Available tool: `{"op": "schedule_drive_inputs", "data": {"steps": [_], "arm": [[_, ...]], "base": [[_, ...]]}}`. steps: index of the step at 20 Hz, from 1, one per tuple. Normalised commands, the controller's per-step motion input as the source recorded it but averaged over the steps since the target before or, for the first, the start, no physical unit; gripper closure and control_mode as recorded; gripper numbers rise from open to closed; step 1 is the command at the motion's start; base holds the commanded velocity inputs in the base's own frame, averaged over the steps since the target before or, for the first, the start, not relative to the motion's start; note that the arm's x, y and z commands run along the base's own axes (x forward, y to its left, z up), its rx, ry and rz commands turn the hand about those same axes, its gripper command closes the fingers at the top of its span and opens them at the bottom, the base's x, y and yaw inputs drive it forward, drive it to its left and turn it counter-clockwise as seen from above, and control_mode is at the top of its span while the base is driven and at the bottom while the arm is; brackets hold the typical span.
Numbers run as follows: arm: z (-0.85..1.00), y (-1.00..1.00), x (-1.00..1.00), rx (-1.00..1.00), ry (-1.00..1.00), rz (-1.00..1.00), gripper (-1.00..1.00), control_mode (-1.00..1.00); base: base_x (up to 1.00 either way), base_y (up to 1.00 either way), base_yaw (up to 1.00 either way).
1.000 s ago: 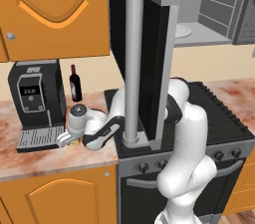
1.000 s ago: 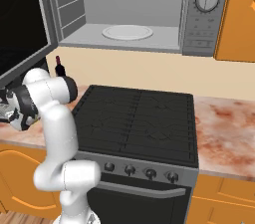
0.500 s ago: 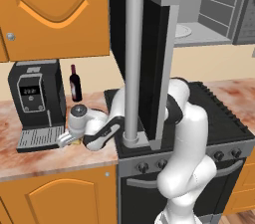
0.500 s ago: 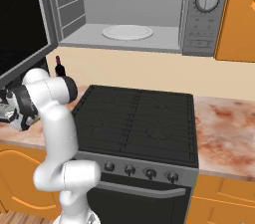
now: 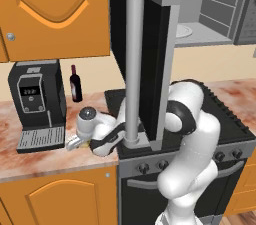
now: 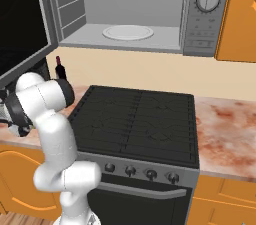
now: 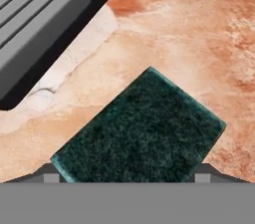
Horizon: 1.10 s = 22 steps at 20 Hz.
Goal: Place the sponge inside the microwave to prepare for sanitizing.
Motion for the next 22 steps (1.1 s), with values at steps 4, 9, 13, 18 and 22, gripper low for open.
{"op": "schedule_drive_inputs", "data": {"steps": [4,9,13,18,22], "arm": [[0.11,-0.59,-0.06,0.00,0.00,0.00,1.00,-1.00],[0.32,-0.54,-0.10,0.01,0.00,0.00,1.00,-1.00],[0.67,-0.29,-0.01,0.04,0.00,0.00,1.00,-1.00],[0.77,-0.23,-0.02,0.06,0.00,-0.04,1.00,-1.00],[0.54,-0.37,-0.10,0.06,0.05,-0.04,1.00,-1.00]], "base": [[0.00,0.00,0.00],[0.00,0.00,0.00],[0.00,0.00,0.00],[0.00,0.00,0.00],[0.00,0.00,0.00]]}}
